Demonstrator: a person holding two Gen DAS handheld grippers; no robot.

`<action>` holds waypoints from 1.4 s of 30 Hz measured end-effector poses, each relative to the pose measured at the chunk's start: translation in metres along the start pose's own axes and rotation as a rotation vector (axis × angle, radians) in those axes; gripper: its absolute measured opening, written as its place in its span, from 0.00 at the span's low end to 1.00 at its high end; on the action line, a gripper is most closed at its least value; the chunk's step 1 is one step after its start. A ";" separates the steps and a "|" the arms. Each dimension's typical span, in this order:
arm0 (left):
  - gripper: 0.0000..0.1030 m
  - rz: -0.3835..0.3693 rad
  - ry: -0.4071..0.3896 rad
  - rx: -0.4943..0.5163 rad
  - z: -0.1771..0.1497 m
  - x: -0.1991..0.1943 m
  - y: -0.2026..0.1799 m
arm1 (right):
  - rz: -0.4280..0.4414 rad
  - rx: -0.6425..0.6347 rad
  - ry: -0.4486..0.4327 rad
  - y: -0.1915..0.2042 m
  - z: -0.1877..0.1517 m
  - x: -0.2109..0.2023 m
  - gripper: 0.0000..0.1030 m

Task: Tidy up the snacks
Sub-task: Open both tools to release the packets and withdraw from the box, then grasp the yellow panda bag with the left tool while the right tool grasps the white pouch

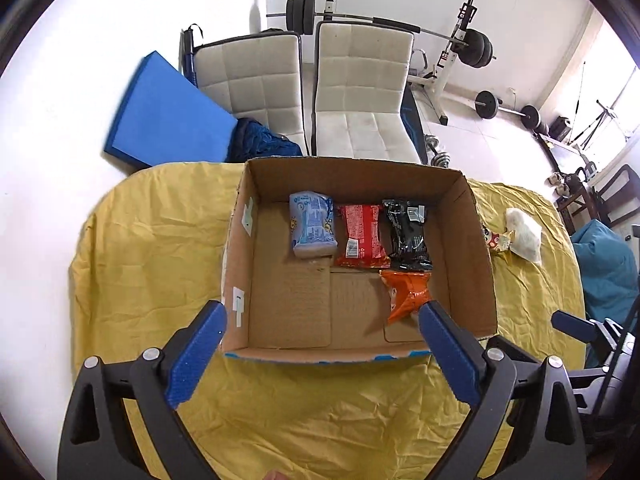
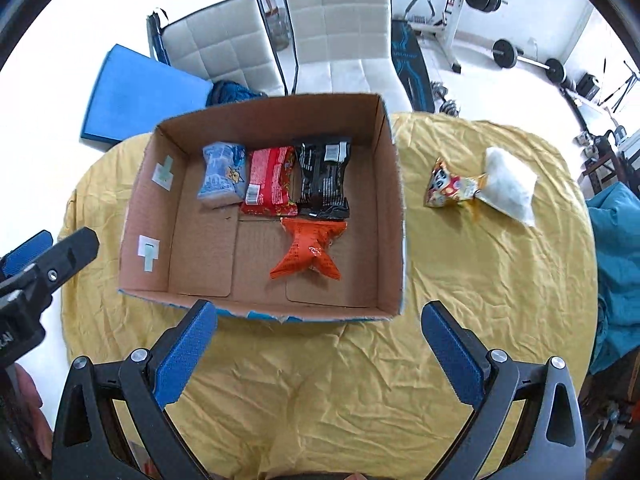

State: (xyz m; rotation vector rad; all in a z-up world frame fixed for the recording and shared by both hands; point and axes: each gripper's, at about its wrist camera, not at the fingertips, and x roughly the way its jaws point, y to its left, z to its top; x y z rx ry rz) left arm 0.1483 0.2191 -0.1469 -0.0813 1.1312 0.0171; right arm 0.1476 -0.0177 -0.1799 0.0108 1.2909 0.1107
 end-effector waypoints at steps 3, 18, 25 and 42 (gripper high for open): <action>0.96 0.011 -0.024 0.005 -0.007 -0.015 -0.003 | 0.009 0.002 -0.023 -0.002 -0.009 -0.018 1.00; 0.96 0.015 -0.071 -0.004 -0.024 -0.054 -0.026 | 0.066 0.001 -0.074 -0.019 -0.032 -0.060 1.00; 0.96 -0.046 -0.053 0.002 -0.002 -0.031 -0.076 | 0.070 0.136 -0.059 -0.098 -0.012 -0.059 1.00; 0.96 -0.014 0.258 0.170 0.102 0.162 -0.281 | 0.043 0.464 0.171 -0.355 0.112 0.110 1.00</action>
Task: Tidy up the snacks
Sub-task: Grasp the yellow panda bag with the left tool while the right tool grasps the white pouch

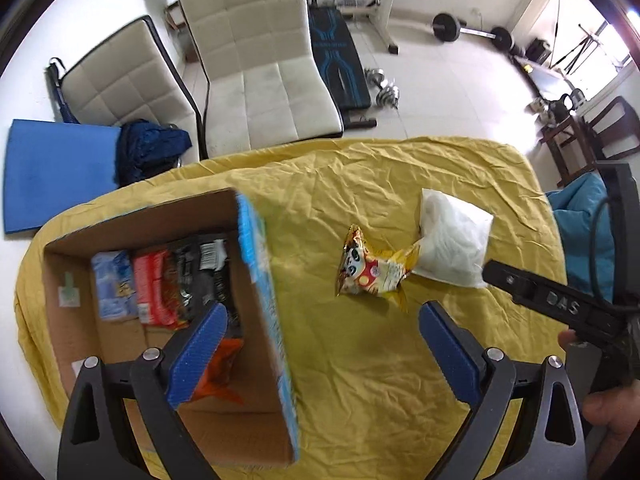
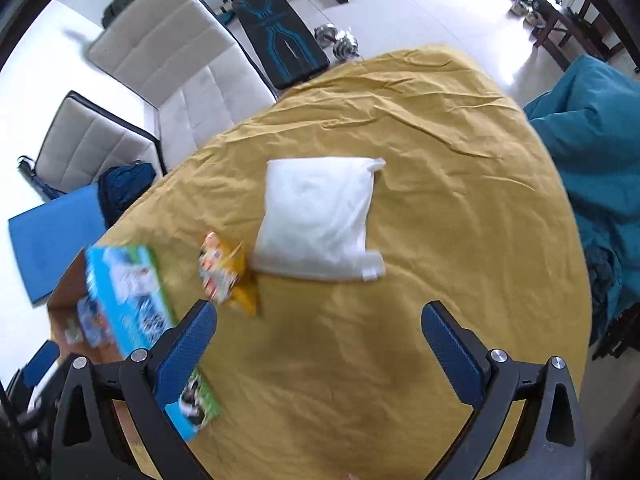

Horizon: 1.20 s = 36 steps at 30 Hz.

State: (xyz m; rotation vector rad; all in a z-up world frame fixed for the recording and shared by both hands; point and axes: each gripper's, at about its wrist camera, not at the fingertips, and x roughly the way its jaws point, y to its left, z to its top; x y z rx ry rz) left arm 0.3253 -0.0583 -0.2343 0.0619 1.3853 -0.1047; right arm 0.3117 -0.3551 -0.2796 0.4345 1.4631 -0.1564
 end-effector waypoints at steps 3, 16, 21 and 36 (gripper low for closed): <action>0.96 0.009 0.050 -0.010 0.017 0.027 -0.004 | 0.020 0.023 0.052 0.001 0.032 0.043 1.00; 0.96 0.029 0.134 0.080 0.039 0.076 -0.031 | 0.056 0.008 0.205 -0.031 0.058 0.109 0.74; 0.96 0.076 0.202 0.212 0.035 0.109 -0.055 | -0.051 -0.081 0.179 -0.068 0.043 0.078 0.74; 0.61 0.024 0.337 0.246 0.034 0.177 -0.085 | -0.075 -0.051 0.197 -0.114 0.020 0.090 0.74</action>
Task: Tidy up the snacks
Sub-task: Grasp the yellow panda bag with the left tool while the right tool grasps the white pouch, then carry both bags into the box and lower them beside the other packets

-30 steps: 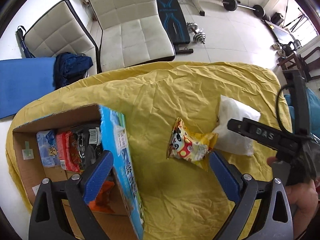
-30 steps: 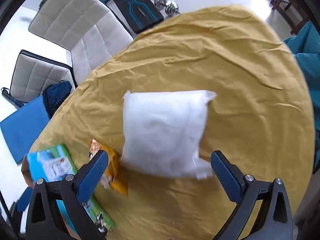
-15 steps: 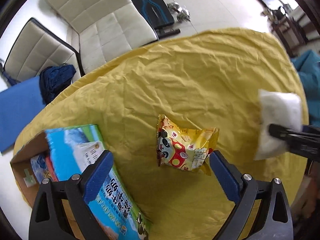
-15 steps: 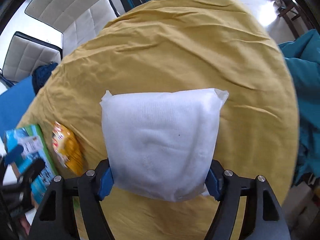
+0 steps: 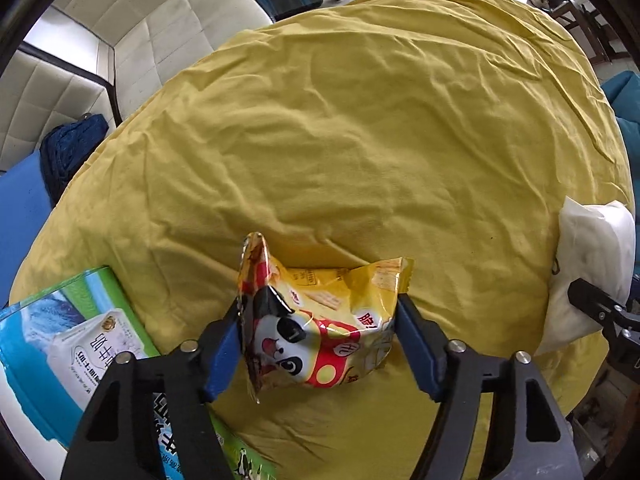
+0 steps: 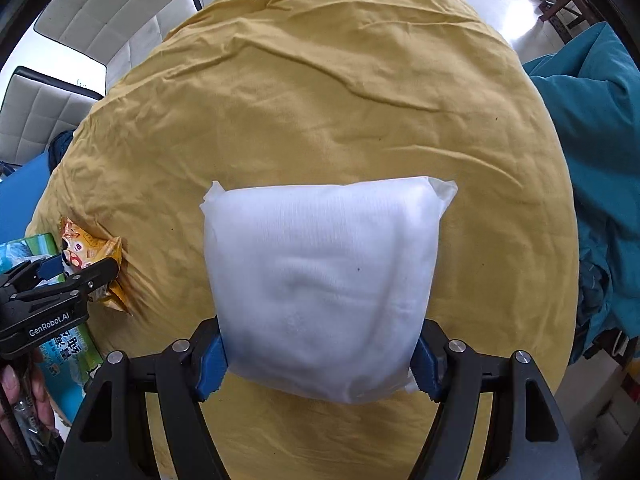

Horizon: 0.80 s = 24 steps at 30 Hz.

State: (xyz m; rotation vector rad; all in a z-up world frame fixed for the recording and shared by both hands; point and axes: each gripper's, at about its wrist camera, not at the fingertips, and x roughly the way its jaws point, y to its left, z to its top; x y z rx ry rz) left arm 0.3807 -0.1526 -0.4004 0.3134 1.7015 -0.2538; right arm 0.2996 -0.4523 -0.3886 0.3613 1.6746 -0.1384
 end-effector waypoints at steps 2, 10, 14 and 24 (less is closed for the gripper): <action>0.58 0.005 -0.009 0.010 -0.002 0.001 -0.005 | -0.010 -0.007 -0.004 0.003 -0.003 0.002 0.74; 0.53 -0.014 -0.071 -0.009 -0.020 -0.025 -0.013 | -0.006 -0.019 -0.020 0.014 -0.012 0.000 0.69; 0.53 -0.059 -0.110 -0.042 -0.030 -0.047 -0.014 | 0.021 -0.011 -0.024 0.013 -0.021 -0.005 0.68; 0.53 -0.118 -0.215 -0.106 -0.072 -0.102 -0.008 | 0.092 -0.042 -0.077 0.030 -0.048 -0.047 0.67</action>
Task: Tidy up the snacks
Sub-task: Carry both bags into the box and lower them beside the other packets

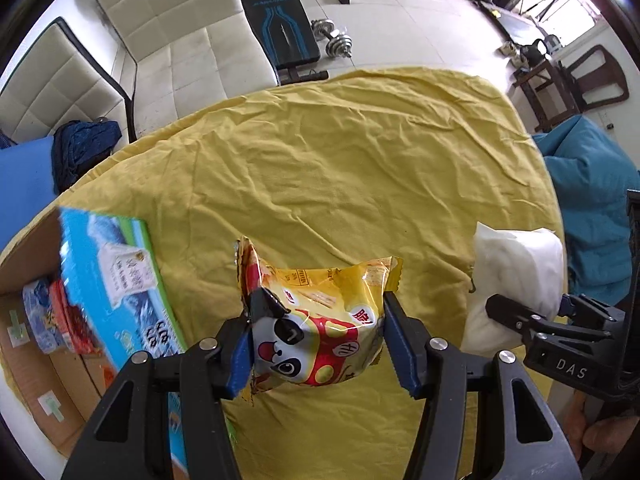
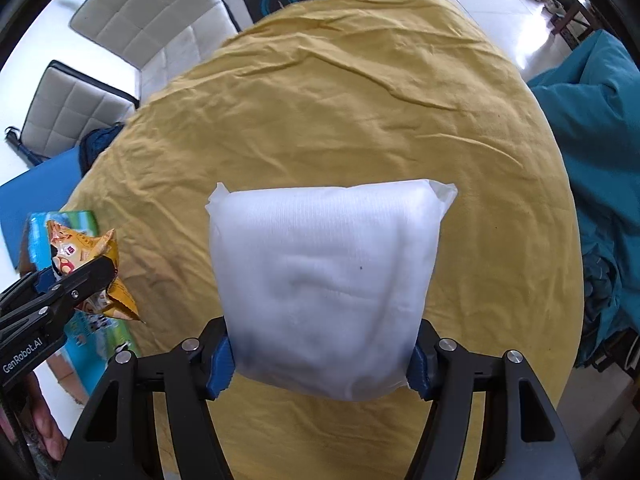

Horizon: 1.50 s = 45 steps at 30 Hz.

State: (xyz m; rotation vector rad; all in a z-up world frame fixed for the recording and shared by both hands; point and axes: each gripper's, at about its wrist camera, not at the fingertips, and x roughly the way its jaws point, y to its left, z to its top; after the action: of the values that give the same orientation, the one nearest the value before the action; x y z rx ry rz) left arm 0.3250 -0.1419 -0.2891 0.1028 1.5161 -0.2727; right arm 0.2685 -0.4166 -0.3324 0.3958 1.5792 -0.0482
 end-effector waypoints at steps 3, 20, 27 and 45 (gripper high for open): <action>0.53 -0.014 -0.031 -0.025 -0.012 -0.017 0.015 | 0.021 -0.034 -0.029 0.018 -0.011 -0.020 0.67; 0.53 -0.057 -0.207 -0.214 -0.110 -0.138 0.164 | 0.135 -0.324 -0.129 0.206 -0.094 -0.106 0.67; 0.53 -0.022 -0.228 -0.336 -0.160 -0.153 0.259 | 0.167 -0.424 -0.090 0.308 -0.126 -0.080 0.67; 0.53 -0.175 -0.021 -0.529 -0.186 -0.052 0.391 | 0.185 -0.431 0.088 0.430 -0.146 0.075 0.67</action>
State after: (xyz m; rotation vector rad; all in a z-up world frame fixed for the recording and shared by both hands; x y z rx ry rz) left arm 0.2371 0.2852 -0.2883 -0.4523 1.5324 -0.0050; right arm 0.2490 0.0423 -0.3056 0.2038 1.5824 0.4499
